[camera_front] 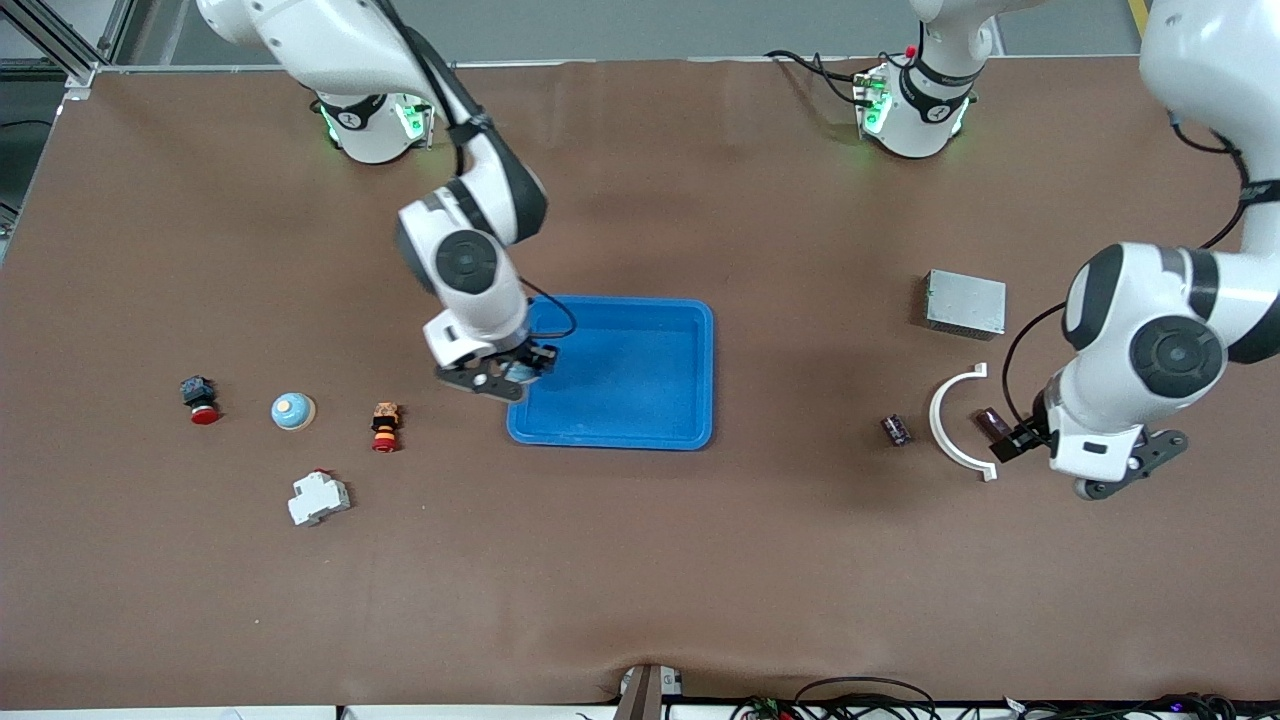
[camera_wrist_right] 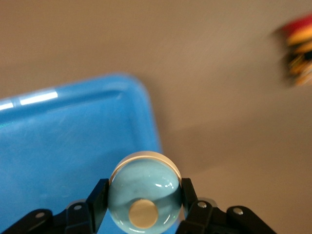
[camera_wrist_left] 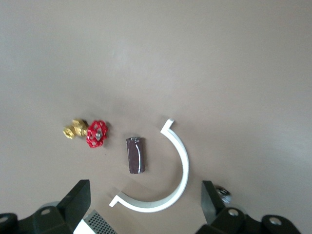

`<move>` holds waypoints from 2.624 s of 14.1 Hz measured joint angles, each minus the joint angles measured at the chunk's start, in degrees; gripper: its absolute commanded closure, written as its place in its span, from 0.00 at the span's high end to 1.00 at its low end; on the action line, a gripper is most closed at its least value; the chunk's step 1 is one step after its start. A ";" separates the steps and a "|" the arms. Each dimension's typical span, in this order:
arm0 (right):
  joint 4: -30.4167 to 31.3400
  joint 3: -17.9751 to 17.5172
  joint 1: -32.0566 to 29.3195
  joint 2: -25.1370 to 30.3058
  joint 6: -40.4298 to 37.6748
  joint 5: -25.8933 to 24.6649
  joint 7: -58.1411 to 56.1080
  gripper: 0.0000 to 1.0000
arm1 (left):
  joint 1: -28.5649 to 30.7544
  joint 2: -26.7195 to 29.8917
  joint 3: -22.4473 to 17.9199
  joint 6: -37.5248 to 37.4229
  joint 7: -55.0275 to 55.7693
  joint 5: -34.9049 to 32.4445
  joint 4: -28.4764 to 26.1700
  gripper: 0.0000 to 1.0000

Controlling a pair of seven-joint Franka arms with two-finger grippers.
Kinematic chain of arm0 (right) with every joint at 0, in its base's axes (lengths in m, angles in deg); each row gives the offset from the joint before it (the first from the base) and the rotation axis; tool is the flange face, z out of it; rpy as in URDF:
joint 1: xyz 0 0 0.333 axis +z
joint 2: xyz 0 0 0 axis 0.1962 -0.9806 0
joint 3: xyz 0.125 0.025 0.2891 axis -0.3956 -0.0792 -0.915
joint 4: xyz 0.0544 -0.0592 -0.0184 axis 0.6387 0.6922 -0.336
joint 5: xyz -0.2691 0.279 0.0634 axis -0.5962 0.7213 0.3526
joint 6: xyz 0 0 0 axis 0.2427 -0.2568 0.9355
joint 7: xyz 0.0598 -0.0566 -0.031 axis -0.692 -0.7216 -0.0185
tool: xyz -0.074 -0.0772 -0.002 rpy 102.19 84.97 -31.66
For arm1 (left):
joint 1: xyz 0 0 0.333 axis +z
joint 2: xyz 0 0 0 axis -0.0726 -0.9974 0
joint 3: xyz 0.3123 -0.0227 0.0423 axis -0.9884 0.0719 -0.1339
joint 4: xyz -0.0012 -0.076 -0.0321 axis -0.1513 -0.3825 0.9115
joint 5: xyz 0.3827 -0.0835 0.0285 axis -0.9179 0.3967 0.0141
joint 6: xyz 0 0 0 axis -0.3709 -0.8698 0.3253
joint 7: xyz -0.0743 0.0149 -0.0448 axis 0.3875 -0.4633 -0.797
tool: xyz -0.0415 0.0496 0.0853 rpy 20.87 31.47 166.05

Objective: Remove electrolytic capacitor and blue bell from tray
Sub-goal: 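Place the capacitor beside the first one while the right gripper carries the bell, then lower the bell beside the first bell while the left gripper withdraws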

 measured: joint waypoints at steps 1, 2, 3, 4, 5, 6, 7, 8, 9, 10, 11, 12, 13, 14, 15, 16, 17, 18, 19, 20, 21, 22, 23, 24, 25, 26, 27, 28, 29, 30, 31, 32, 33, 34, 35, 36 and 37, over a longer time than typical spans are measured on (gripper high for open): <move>-0.40 0.04 -2.44 1.47 -1.83 -0.02 -4.99 0.00 | -0.01 0.56 0.58 -1.86 -2.31 0.89 2.30 1.00; -0.63 0.08 -4.96 2.55 -2.84 -0.04 -10.36 0.00 | 0.00 0.86 0.91 -3.62 -5.12 1.99 4.46 1.00; -0.76 0.12 -7.73 3.15 -3.15 -0.05 -16.25 0.00 | 0.02 1.00 1.03 -5.74 -8.68 3.29 6.53 1.00; -1.02 0.16 -10.66 3.29 -3.15 -0.06 -22.51 0.00 | 0.06 1.18 1.04 -7.82 -12.08 4.32 8.24 1.00; -1.25 0.22 -13.67 3.23 -3.16 -0.07 -28.76 0.00 | 0.12 1.57 1.04 -9.32 -14.68 4.84 9.53 1.00; -1.28 0.28 -16.67 3.18 -3.16 -0.08 -34.91 0.00 | 0.16 2.34 1.04 -10.15 -16.42 5.07 10.41 1.00; -1.32 0.33 -19.65 3.10 -3.16 -0.08 -40.82 0.00 | 0.19 3.57 1.04 -10.78 -17.72 5.14 11.00 1.00; -1.44 0.36 -22.63 3.00 -3.03 -0.09 -46.49 0.00 | 0.24 5.07 1.04 -11.61 -19.23 5.19 11.23 1.00; -1.82 0.37 -25.63 2.83 -2.88 -0.09 -52.15 0.00 | 0.33 6.65 1.04 -12.90 -21.49 5.22 11.26 1.00; -2.54 0.37 -28.58 2.46 -2.79 -0.09 -57.75 0.00 | 0.51 8.12 1.03 -14.28 -24.54 5.25 11.27 1.00; -3.54 0.35 -31.34 1.71 -2.77 -0.08 -62.75 0.00 | 0.74 9.44 1.03 -15.22 -27.92 5.26 11.28 1.00; -4.74 0.33 -33.74 0.43 -2.68 -0.05 -66.99 0.00 | 1.02 10.47 1.01 -15.79 -30.80 5.35 11.27 1.00; -6.19 0.30 -35.77 -1.52 -2.16 -0.03 -70.78 0.00 | 1.42 11.18 0.98 -16.16 -32.66 5.65 11.27 1.00; -7.83 0.26 -37.27 -3.92 -1.30 -0.01 -73.75 0.00 | 2.11 11.56 0.94 -16.30 -33.62 6.71 11.26 1.00; -9.62 0.20 -38.33 -6.61 -0.58 -0.01 -76.00 0.00 | 2.93 11.85 0.75 -16.30 -34.13 8.97 11.27 1.00; -11.49 0.17 -39.06 -9.36 -0.13 0.00 -77.74 0.00 | 3.19 12.31 -0.24 -16.29 -34.44 11.56 11.29 1.00; -13.38 0.12 -39.64 -12.06 0.19 0.00 -79.09 0.00 | 2.42 13.03 -2.59 -16.29 -34.84 13.94 11.29 1.00; -15.04 0.11 -40.19 -14.53 0.99 0.00 -80.30 0.00 | 0.63 13.91 -5.85 -16.52 -35.22 15.64 11.23 1.00; -16.25 0.08 -40.68 -16.48 2.50 -0.01 -81.49 0.00 | -1.32 14.74 -8.81 -17.25 -35.51 17.05 11.13 1.00; -17.01 0.06 -41.11 -17.94 4.08 0.00 -82.64 0.00 | -2.86 15.57 -10.98 -18.32 -35.61 18.36 11.02 1.00; -17.46 0.06 -41.58 -19.03 5.30 -0.01 -83.60 0.00 | -4.18 16.45 -12.72 -19.45 -35.61 19.36 10.84 1.00; -17.77 0.06 -41.98 -19.88 6.27 -0.01 -84.27 0.00 | -5.79 17.48 -14.52 -20.25 -35.62 19.83 10.32 1.00; -17.98 0.04 -42.28 -20.56 7.08 -0.01 -84.58 0.00 | -8.04 18.69 -16.72 -20.62 -35.62 20.09 9.35 1.00; -18.24 0.03 -42.50 -21.07 7.46 -0.01 -84.82 0.00 | -10.70 19.97 -19.11 -20.78 -35.62 20.41 8.04 1.00; -18.53 0.03 -42.67 -21.52 7.58 -0.01 -85.17 0.00 | -13.02 21.17 -21.05 -20.80 -35.62 20.91 6.62 1.00; -18.74 0.03 -42.83 -21.85 7.66 -0.01 -85.39 0.00 | -14.51 22.32 -22.23 -20.80 -35.62 21.42 5.28 1.00; -18.97 0.02 -42.97 -22.14 7.74 -0.01 -85.47 0.00 | -15.36 23.51 -22.77 -20.74 -35.62 21.63 3.84 1.00; -19.23 0.02 -43.13 -22.47 7.83 0.00 -85.50 0.00 | -15.69 24.78 -22.87 -20.65 -35.62 21.66 2.37 1.00; -19.38 0.01 -43.35 -22.83 8.09 0.00 -85.50 0.00 | -15.71 25.96 -22.90 -20.62 -35.62 21.67 1.12 1.00; -19.44 -0.09 -43.65 -23.15 8.49 0.03 -85.50 0.00 | -15.70 26.90 -22.98 -20.63 -35.62 21.68 0.22 1.00; -19.51 -0.27 -43.92 -23.16 8.53 0.06 -85.52 0.00 | -15.70 27.56 -23.01 -20.66 -35.62 21.68 -0.38 1.00; -19.52 -0.33 -44.12 -23.21 8.61 0.65 -85.51 0.49 | -15.73 27.94 -23.00 -20.66 -35.62 21.70 -0.71 1.00; -19.52 -0.32 -44.37 -23.24 8.61 2.10 -85.53 0.99 | -15.79 28.20 -23.00 -20.66 -35.62 21.72 -0.93 1.00; -19.52 -0.32 -44.61 -23.27 8.62 3.52 -85.70 1.00 | -15.88 28.36 -23.00 -20.66 -35.62 21.73 -1.04 1.00; -19.52 -0.32 -44.76 -23.37 8.66 4.59 -85.87 1.00 | -15.97 28.41 -23.00 -20.66 -35.62 21.73 -1.10 1.00; -19.54 -0.33 -44.79 -23.53 8.76 4.99 -85.92 1.00 | -16.05 28.41 -23.00 -20.66 -35.62 21.74 -1.12 1.00; -19.73 -0.41 -44.79 -23.68 8.84 5.20 -85.92 1.00 | -16.15 28.42 -22.99 -20.66 -35.62 21.74 -1.13 1.00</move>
